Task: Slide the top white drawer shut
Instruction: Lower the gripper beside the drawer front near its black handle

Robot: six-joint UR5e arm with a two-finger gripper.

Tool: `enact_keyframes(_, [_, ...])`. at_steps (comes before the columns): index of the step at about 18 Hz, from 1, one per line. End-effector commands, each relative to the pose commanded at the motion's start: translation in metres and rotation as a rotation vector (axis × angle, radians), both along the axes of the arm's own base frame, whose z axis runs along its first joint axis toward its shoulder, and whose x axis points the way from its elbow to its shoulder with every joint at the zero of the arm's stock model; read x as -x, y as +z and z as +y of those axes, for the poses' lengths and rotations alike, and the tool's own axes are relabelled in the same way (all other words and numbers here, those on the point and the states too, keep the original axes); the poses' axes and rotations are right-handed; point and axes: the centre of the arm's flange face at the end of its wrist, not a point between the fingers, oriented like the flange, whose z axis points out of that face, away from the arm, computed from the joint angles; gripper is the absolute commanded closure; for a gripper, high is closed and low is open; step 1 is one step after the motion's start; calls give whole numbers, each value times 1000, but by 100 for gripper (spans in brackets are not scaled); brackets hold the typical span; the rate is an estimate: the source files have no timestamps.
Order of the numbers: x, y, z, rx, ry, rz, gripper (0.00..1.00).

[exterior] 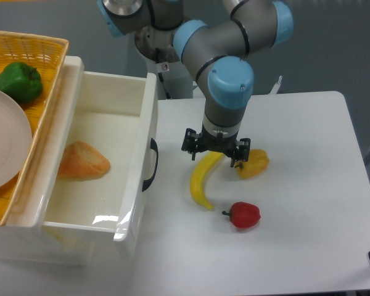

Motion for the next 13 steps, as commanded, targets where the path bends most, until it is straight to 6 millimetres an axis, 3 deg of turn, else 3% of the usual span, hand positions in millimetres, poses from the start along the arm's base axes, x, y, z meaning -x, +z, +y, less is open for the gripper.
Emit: enact_keyframes(13, [7, -39, 17, -70, 59, -147, 0])
